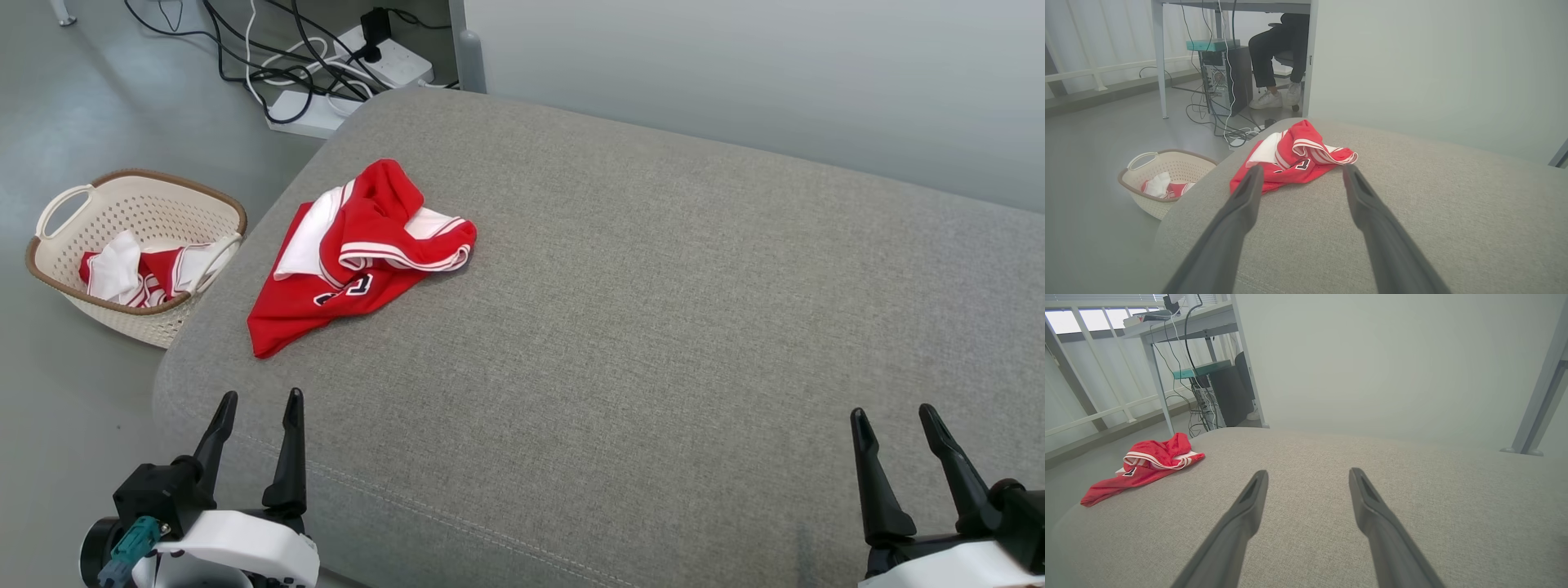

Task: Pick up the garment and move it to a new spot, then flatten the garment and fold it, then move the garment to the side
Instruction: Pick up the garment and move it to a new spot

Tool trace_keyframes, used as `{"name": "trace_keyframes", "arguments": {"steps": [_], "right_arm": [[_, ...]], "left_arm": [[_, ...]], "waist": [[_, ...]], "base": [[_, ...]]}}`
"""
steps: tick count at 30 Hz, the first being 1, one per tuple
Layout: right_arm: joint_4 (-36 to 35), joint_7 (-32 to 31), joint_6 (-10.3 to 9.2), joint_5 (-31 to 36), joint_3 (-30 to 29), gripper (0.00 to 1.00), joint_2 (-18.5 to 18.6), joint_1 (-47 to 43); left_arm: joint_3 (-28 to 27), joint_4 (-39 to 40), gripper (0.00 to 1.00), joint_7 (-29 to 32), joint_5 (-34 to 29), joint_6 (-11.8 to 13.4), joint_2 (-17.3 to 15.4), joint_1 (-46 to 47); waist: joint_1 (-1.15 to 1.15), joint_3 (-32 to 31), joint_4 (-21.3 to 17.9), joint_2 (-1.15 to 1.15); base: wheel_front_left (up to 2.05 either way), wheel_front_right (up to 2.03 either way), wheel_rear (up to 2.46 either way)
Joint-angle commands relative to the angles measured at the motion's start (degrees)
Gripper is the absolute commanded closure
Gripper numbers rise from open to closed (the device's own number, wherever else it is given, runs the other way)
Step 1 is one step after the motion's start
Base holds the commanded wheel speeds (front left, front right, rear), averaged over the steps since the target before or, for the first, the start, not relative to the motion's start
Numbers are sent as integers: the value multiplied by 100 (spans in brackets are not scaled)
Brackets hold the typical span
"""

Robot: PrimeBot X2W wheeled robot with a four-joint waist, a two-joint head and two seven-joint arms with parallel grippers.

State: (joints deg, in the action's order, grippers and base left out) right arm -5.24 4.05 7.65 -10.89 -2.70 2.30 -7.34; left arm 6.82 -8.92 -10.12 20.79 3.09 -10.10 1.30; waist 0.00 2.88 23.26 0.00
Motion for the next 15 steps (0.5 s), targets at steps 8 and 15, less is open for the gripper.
{"name": "trace_keyframes", "arguments": {"steps": [8,15], "right_arm": [[-124,3,-16,-45,262,0,133,290],[-148,-12,-16,-40,250,0,151,332]], "left_arm": [[-164,89,0,-99,67,51,-76,210],[-167,237,0,-99,50,51,-163,455]], "waist": [[0,78,-44,0],[0,168,-105,0]], "base": [[0,0,0],[0,0,0]]}}
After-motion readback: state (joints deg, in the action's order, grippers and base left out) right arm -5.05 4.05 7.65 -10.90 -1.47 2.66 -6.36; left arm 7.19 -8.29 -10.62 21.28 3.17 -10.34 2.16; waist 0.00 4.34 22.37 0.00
